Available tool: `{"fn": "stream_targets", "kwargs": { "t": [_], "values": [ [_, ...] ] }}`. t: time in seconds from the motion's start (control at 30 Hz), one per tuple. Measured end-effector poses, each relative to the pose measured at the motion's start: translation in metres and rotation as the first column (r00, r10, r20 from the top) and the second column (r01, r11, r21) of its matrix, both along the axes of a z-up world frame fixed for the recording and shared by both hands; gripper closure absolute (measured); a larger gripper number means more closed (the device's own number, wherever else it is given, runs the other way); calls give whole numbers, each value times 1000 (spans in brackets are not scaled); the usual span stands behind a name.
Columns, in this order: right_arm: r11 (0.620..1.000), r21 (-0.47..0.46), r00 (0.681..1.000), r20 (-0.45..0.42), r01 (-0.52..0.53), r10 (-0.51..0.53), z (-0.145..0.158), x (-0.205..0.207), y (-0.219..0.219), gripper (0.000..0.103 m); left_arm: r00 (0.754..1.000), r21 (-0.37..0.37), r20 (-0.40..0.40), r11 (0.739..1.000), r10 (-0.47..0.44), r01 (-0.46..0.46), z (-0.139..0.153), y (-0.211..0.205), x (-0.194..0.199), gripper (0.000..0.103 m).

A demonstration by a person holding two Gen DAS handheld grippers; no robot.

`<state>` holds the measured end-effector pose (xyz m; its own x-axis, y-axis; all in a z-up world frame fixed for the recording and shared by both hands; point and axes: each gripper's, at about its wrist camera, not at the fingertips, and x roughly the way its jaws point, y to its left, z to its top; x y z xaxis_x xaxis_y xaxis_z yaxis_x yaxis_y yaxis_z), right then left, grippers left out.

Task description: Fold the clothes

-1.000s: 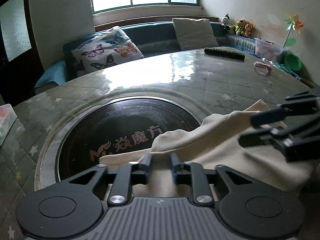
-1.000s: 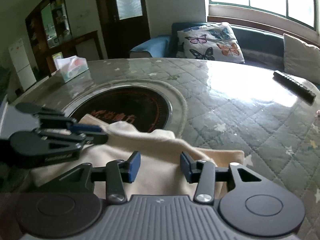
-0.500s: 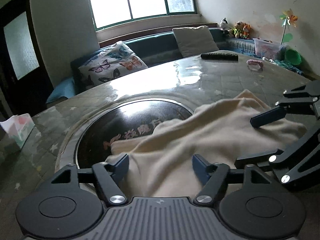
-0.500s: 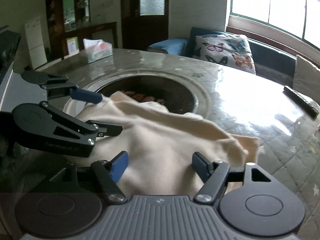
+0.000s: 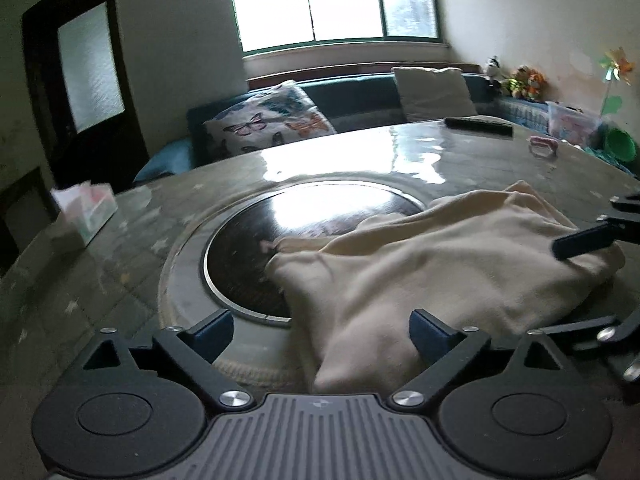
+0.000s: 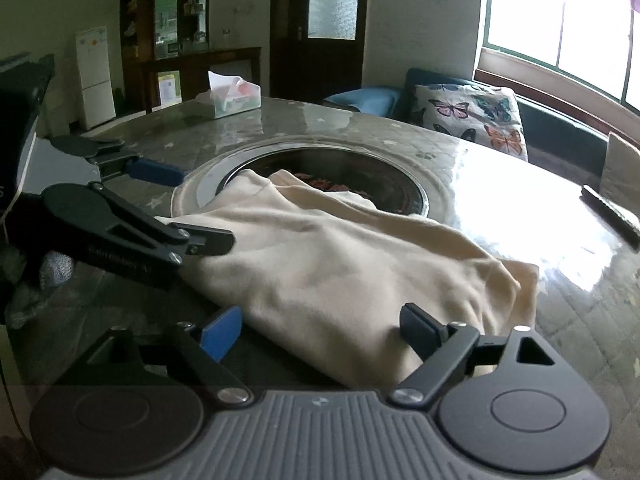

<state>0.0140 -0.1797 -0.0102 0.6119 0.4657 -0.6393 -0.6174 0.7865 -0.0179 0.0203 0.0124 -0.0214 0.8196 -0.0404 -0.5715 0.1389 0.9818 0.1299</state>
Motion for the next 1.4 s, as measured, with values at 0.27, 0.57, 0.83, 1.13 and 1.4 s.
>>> {"fn": "stream_targets", "kwargs": {
  "t": [0.27,0.57,0.83,1.13,1.4],
  "values": [
    [995,51,996,-51,82,-80,2,1,-36,14,1000,-20,2,999,31,-31,3,10,-3,2],
    [991,78,993,-62,106,-101,10,7,-51,14,999,-34,-3,998,46,-46,7,14,1,0],
    [988,118,991,-98,102,-90,9,46,-40,14,995,-16,-29,995,101,-101,5,21,31,0],
    [987,115,990,-106,107,-95,10,62,-43,14,993,-7,-41,994,108,-108,3,27,49,0],
    [984,106,980,-151,147,-130,1,93,-41,13,990,-7,-72,992,123,-124,-1,27,72,0]
  ]
}}
